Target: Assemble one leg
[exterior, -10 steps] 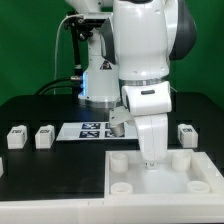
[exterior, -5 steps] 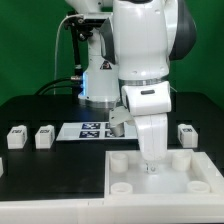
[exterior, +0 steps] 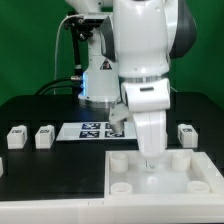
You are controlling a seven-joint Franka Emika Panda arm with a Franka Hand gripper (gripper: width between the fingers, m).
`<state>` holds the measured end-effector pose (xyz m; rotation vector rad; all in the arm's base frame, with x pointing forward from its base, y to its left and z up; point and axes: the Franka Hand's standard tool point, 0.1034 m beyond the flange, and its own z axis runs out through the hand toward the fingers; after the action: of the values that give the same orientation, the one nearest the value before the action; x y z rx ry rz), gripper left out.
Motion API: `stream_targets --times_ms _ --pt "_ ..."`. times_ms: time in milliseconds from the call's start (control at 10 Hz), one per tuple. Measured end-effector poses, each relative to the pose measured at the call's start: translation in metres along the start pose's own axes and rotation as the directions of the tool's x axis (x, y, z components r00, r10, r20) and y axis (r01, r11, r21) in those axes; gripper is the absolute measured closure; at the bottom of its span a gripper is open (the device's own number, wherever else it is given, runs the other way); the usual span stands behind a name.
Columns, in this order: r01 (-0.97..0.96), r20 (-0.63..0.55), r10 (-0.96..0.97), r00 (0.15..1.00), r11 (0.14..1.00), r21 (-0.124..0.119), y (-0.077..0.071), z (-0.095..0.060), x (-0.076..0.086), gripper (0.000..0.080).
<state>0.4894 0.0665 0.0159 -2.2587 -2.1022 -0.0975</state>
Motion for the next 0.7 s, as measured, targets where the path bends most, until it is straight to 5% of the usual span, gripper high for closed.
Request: stream_targets --times_ms 300,600,700 --pt "-0.207 0.006 0.207 0.978 0.978 -0.041 -0.01 -0.038 0.025 0.0151" --pt "-0.573 -0.017 0.573 0.82 0.819 -0.041 -0.026 -0.039 0.066 0.0151" --pt "-0.64 -0.019 0.64 0.768 0.768 -0.036 -0.028 -0.037 0.068 0.0151"
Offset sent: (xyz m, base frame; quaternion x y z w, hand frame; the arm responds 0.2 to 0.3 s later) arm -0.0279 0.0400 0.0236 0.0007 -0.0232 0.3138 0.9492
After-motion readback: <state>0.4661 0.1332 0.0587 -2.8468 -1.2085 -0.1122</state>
